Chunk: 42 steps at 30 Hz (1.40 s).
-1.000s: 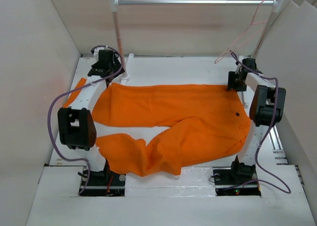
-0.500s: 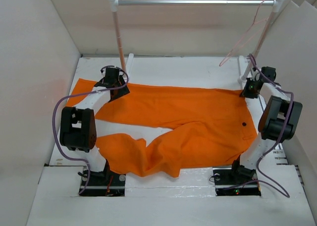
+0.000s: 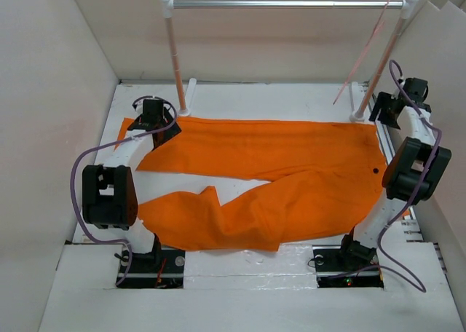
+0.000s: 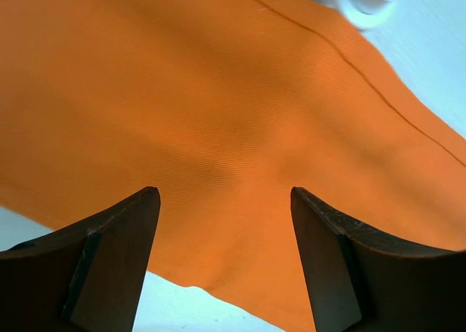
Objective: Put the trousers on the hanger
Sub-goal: Flatten out the trousers at the center of the board.
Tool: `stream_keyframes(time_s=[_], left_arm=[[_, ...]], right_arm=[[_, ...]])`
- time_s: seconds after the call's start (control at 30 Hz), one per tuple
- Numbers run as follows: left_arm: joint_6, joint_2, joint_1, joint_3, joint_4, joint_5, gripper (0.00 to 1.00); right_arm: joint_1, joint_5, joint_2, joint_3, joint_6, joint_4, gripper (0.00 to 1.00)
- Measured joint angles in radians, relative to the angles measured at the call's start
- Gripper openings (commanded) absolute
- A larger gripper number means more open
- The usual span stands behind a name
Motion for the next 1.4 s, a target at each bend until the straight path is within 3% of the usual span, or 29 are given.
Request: stream_keyframes(time_s=[0.03,0.1,0.2,0.23,0.27,0.3,0.33,0.37,0.4,0.47,0.53,0.57,0.67,0.83,1.03,1.13,1.17,1.2,1.4], left_arm=[[-0.011,-0.002,0.016,-0.008,-0.006,-0.003,0.68],[-0.035,-0.008,0.050,-0.035,-0.008,-0.007,0.65],[-0.065,-0.025,0.141,-0.079,-0.017,0.039,0.59],[-0.071,-0.031,0.171,-0.087,-0.030,0.042,0.56],[-0.074,-0.040,0.195,-0.092,-0.041,0.037,0.36],[-0.081,-0.058,0.206,-0.100,-0.049,0.031,0.21],[-0.083,-0.085,0.210,-0.108,-0.061,0.024,0.12],[-0.072,-0.106,0.208,-0.113,-0.067,0.022,0.03],[-0.075,-0.164,0.198,-0.117,-0.082,0.019,0.01],[-0.074,-0.252,0.184,-0.111,-0.089,0.016,0.01],[-0.070,-0.331,0.166,-0.071,-0.106,0.002,0.04],[-0.068,-0.361,0.159,-0.042,-0.114,-0.007,0.14],[-0.047,-0.422,0.151,0.041,-0.122,-0.039,0.37],[-0.021,-0.454,0.172,0.147,-0.148,-0.052,0.42],[-0.010,-0.457,0.184,0.173,-0.162,-0.040,0.44],[-0.004,-0.457,0.184,0.156,-0.169,-0.032,0.45],[-0.002,-0.456,0.184,0.146,-0.168,-0.031,0.46],[-0.001,-0.455,0.184,0.137,-0.171,-0.030,0.46],[0.010,-0.428,0.184,0.114,-0.192,-0.051,0.48]], right_arm=[[0.009,-0.002,-0.009,-0.016,-0.001,0.002,0.72],[0.053,-0.005,-0.073,-0.114,-0.003,0.029,0.50],[0.217,-0.023,-0.242,-0.311,-0.007,0.077,0.01],[0.313,-0.034,-0.307,-0.374,-0.005,0.098,0.01],[0.424,-0.061,-0.364,-0.418,-0.005,0.120,0.01],[0.549,-0.092,-0.402,-0.439,-0.009,0.138,0.08],[0.671,-0.121,-0.417,-0.438,-0.013,0.161,0.14],[0.802,-0.145,-0.418,-0.425,-0.022,0.185,0.35],[0.914,-0.171,-0.404,-0.405,-0.030,0.211,0.47],[1.118,-0.239,-0.330,-0.315,-0.051,0.209,0.61],[1.240,-0.294,-0.229,-0.212,-0.067,0.214,0.71],[1.284,-0.315,-0.171,-0.157,-0.077,0.212,0.73],[1.365,-0.353,0.016,0.023,-0.113,0.177,0.74],[1.415,-0.385,0.340,0.368,-0.177,0.054,0.73],[1.448,-0.406,0.501,0.435,-0.189,-0.040,0.70],[1.469,-0.413,0.506,0.439,-0.185,-0.041,0.32],[1.476,-0.417,0.506,0.441,-0.180,-0.040,0.09],[1.481,-0.422,0.506,0.441,-0.177,-0.040,0.02],[1.489,-0.414,0.462,0.447,-0.152,-0.016,0.00]])
